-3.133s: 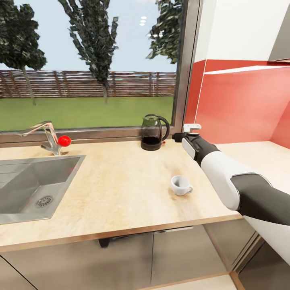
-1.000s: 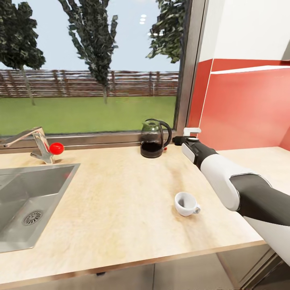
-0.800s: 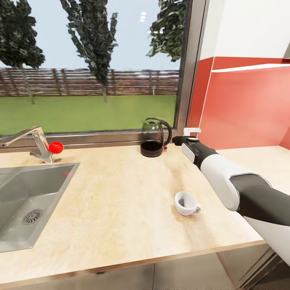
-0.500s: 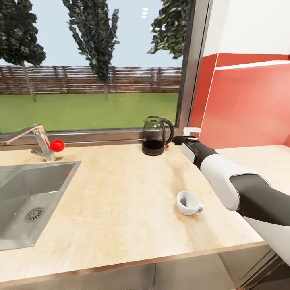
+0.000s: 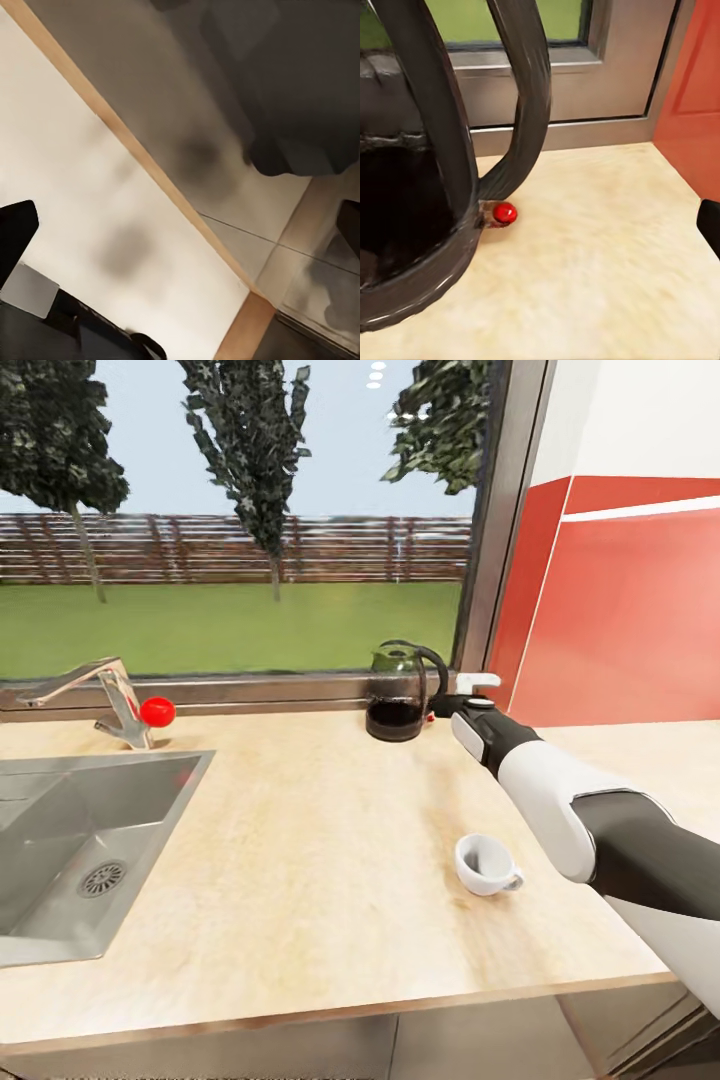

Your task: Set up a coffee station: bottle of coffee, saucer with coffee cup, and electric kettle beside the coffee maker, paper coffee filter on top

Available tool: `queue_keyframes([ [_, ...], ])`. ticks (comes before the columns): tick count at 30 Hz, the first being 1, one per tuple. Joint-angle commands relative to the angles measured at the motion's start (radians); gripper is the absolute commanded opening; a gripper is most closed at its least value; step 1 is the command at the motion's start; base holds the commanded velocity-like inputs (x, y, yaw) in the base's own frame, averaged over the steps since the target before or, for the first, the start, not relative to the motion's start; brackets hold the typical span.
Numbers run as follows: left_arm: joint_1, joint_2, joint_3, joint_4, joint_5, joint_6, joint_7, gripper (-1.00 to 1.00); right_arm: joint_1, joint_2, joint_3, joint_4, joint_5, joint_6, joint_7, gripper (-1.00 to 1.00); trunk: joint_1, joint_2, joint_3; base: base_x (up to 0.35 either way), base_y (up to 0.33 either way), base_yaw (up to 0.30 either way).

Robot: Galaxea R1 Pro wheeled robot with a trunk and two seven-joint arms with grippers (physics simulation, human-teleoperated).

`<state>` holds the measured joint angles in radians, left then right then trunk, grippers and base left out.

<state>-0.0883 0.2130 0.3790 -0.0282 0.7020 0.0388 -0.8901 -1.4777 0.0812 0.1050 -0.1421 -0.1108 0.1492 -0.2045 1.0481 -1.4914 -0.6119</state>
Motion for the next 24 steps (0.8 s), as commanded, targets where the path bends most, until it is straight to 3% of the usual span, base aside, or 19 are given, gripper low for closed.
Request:
queue_keyframes([
  [1,-0.001,0.000,0.005,0.001,-0.001,0.004,-0.004,1.00,-0.001,-0.001,0.009,-0.003,-0.010,0.006,-0.005,1.00,0.000,-0.001,-0.003,0.000,0.000,0.117],
  [13,-0.001,0.000,0.005,0.001,-0.001,0.004,-0.004,1.00,-0.005,-0.005,0.009,-0.005,-0.008,0.005,-0.007,1.00,0.000,-0.001,-0.021,0.000,0.000,0.119],
  [24,-0.001,0.000,0.004,0.001,-0.001,0.004,-0.004,1.00,-0.006,-0.015,0.010,-0.005,-0.004,0.004,-0.012,1.00,0.000,-0.001,-0.023,0.000,0.000,0.020],
])
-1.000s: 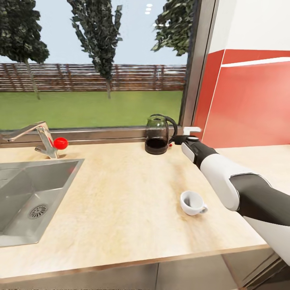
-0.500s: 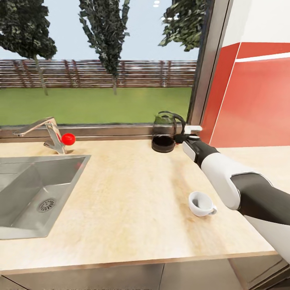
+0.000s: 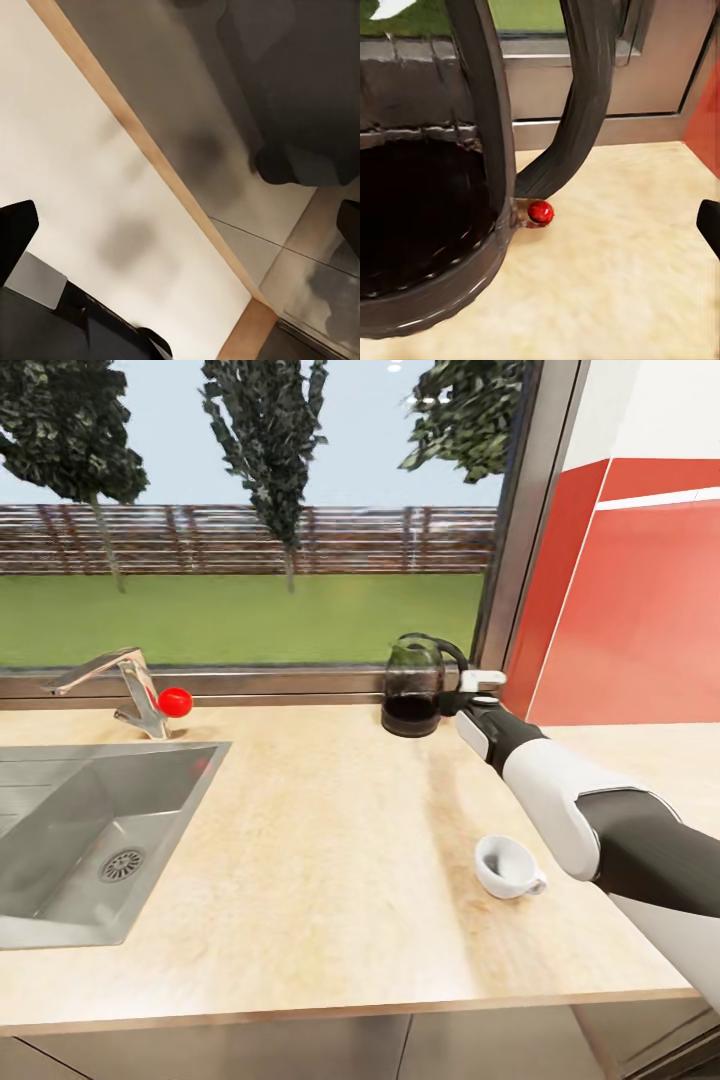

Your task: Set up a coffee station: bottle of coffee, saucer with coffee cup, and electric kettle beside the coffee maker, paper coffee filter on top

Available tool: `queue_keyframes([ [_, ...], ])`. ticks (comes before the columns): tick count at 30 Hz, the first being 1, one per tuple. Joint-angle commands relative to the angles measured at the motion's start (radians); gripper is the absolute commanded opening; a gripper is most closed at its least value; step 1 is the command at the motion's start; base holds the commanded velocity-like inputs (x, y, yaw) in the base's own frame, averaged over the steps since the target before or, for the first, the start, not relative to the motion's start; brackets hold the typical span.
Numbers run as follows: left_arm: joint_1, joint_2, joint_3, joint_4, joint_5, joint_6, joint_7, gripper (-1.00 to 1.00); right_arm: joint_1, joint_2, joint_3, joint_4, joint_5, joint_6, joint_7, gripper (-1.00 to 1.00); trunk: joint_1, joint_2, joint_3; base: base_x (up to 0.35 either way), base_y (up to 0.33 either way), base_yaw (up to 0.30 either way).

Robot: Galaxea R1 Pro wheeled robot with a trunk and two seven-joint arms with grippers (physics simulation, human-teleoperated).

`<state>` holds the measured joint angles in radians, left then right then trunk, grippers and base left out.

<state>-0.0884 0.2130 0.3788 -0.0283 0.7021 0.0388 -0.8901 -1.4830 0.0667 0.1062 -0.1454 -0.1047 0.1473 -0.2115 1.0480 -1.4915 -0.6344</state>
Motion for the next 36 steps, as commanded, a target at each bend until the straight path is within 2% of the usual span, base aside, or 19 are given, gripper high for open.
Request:
queue_keyframes([
  [1,-0.001,0.000,0.005,0.001,-0.001,0.004,-0.003,1.00,0.000,-0.001,0.009,-0.002,-0.010,0.006,-0.005,1.00,0.000,0.000,-0.001,0.000,0.000,-0.005],
  [12,-0.001,0.000,0.005,0.001,-0.001,0.004,-0.004,1.00,0.000,-0.010,0.009,-0.002,-0.010,0.004,-0.007,1.00,0.000,0.000,-0.001,0.000,0.000,-0.027],
  [17,-0.001,0.000,0.005,0.001,-0.001,0.004,-0.003,1.00,0.000,-0.014,0.009,-0.002,-0.009,-0.031,-0.009,1.00,0.000,0.000,-0.001,0.000,0.000,-0.001],
  [22,-0.001,0.000,0.005,0.001,-0.001,0.004,-0.004,1.00,-0.002,-0.015,0.009,-0.002,-0.009,-0.040,-0.052,1.00,0.000,0.000,-0.001,0.000,0.000,0.000],
  [36,-0.001,0.000,0.005,0.001,-0.001,0.004,-0.004,1.00,-0.002,-0.020,0.009,-0.003,-0.007,-0.041,-0.074,1.00,0.000,0.000,-0.006,0.000,0.000,0.000],
])
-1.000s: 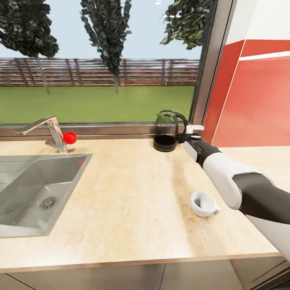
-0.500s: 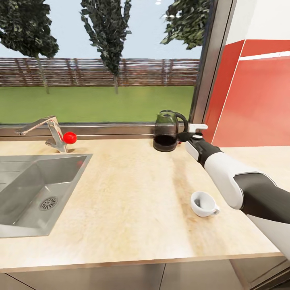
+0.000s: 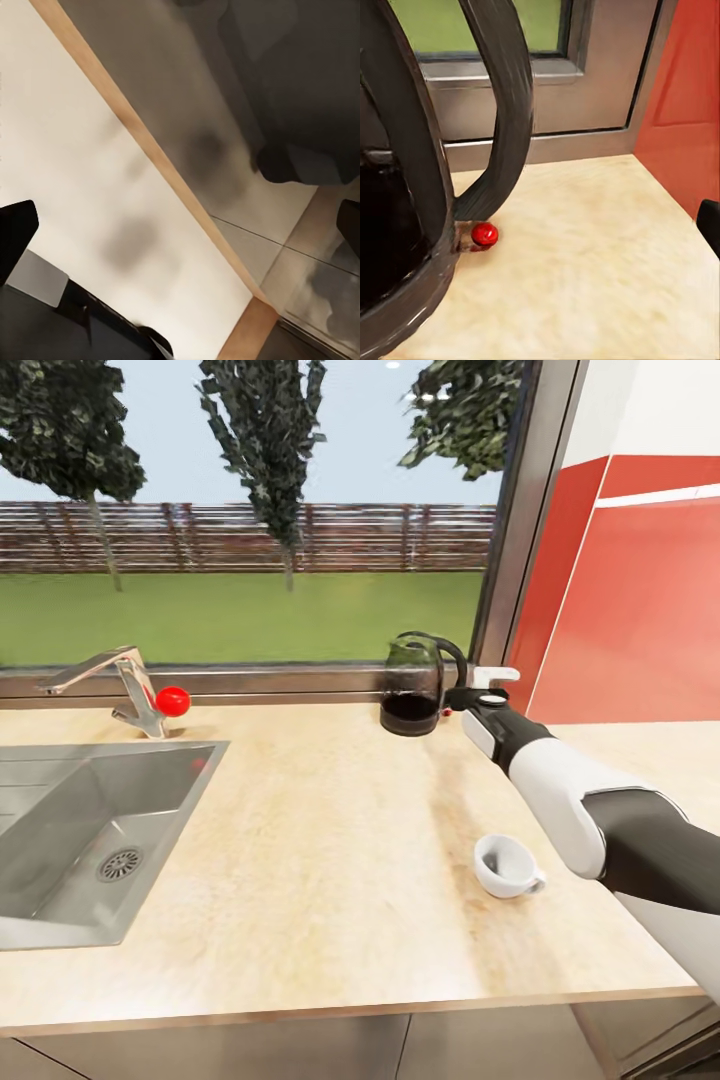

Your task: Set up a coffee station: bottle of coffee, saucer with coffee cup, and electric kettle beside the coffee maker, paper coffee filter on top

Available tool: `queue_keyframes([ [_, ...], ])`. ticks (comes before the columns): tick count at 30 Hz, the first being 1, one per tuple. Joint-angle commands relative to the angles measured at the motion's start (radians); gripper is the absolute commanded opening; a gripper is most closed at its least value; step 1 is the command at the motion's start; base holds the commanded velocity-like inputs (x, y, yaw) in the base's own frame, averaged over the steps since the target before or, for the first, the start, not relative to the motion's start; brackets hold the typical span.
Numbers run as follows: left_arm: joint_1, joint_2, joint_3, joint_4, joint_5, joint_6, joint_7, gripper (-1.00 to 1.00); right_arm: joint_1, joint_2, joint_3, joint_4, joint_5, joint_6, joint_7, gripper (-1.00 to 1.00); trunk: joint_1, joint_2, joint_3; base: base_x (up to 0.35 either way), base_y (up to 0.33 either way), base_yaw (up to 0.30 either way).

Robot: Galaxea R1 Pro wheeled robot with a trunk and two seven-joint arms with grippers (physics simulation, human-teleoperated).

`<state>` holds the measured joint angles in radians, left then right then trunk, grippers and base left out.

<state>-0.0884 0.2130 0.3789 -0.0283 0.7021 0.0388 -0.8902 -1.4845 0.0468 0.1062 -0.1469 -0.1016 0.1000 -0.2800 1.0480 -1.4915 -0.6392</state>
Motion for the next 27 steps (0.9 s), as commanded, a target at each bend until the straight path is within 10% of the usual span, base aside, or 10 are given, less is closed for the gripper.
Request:
queue_keyframes([
  [1,-0.001,0.000,0.005,0.001,-0.001,0.004,-0.004,1.00,0.000,-0.003,0.009,-0.002,-0.010,0.006,-0.013,1.00,0.000,0.000,-0.001,0.000,0.000,0.000],
  [27,-0.001,0.000,0.005,0.001,-0.001,0.004,-0.003,1.00,0.000,-0.010,0.010,-0.002,-0.011,0.006,-0.033,1.00,0.000,0.000,-0.028,0.000,0.000,0.000],
])
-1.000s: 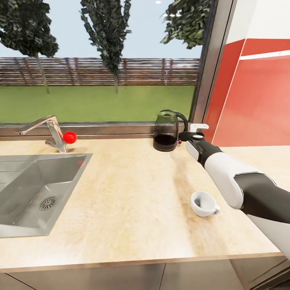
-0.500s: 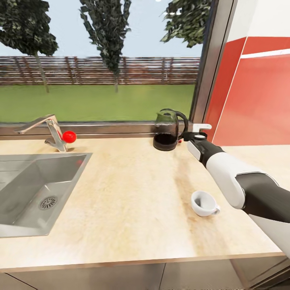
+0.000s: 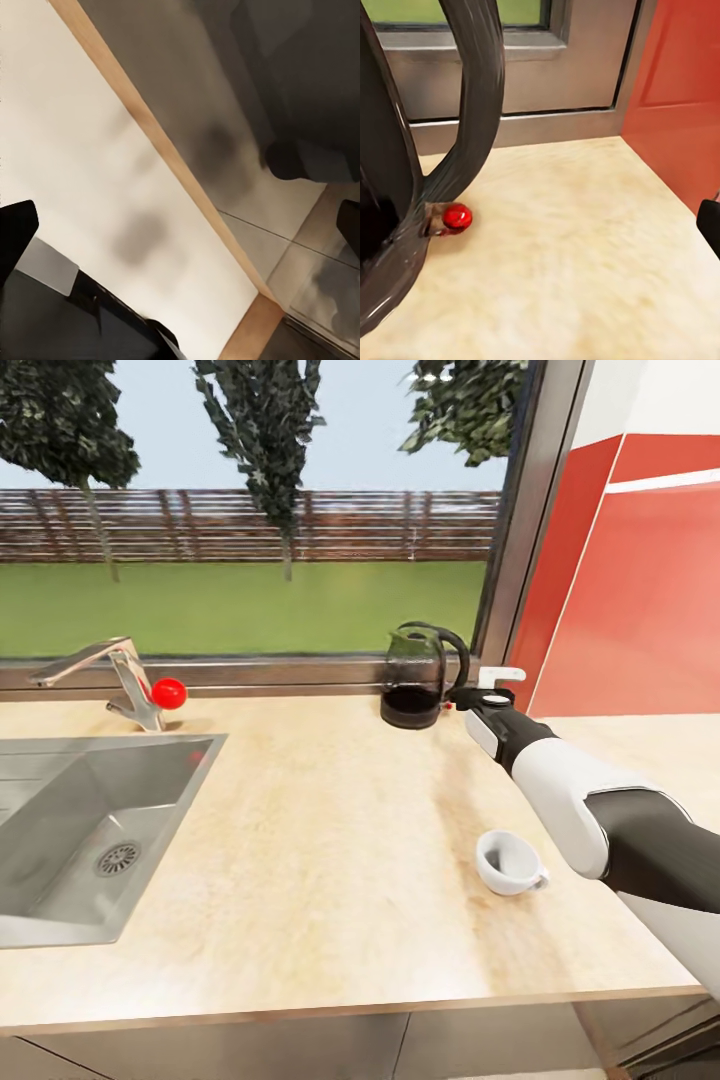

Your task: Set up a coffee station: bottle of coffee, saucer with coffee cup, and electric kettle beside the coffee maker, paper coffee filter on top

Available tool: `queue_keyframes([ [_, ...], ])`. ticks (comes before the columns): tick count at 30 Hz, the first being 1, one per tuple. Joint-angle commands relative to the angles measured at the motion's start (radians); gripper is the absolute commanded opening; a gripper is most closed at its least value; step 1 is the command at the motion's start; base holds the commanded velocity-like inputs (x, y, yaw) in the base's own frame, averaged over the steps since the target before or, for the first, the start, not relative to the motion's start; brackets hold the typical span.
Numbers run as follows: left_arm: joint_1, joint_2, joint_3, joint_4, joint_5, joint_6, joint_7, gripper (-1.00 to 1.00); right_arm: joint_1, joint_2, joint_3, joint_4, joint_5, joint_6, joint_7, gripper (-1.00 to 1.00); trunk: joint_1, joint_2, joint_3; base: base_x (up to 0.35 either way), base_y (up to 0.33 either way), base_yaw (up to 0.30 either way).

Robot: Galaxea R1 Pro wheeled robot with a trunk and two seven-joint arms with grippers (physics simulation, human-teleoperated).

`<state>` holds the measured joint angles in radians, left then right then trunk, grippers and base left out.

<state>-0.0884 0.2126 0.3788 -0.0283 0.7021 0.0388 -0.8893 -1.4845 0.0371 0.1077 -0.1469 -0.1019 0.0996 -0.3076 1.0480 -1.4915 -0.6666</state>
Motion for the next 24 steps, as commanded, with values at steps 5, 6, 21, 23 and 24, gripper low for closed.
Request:
queue_keyframes([
  [5,-0.001,0.000,0.005,0.001,-0.001,0.004,-0.004,1.00,-0.001,0.000,0.008,-0.016,-0.011,0.003,-0.005,1.00,0.000,0.000,-0.002,0.000,0.000,0.000],
  [6,-0.001,0.000,0.005,0.001,-0.001,0.004,-0.004,1.00,-0.001,0.000,0.009,-0.025,-0.011,0.003,-0.005,1.00,0.000,0.000,-0.003,0.000,0.000,0.000],
  [21,-0.001,-0.001,0.005,0.001,-0.001,0.004,-0.004,1.00,0.000,0.000,0.009,-0.071,-0.012,0.005,-0.004,1.00,0.000,0.000,-0.003,0.061,-0.001,0.000],
  [23,-0.001,0.000,0.005,0.001,-0.001,0.004,-0.004,1.00,0.000,0.000,0.009,-0.071,-0.011,0.005,-0.004,1.00,0.000,0.000,-0.003,0.073,-0.052,0.000],
  [24,-0.001,0.000,0.005,0.001,-0.001,0.004,-0.004,1.00,0.000,0.000,0.009,-0.071,-0.011,0.005,-0.004,1.00,0.000,0.000,-0.003,0.082,-0.054,0.000],
])
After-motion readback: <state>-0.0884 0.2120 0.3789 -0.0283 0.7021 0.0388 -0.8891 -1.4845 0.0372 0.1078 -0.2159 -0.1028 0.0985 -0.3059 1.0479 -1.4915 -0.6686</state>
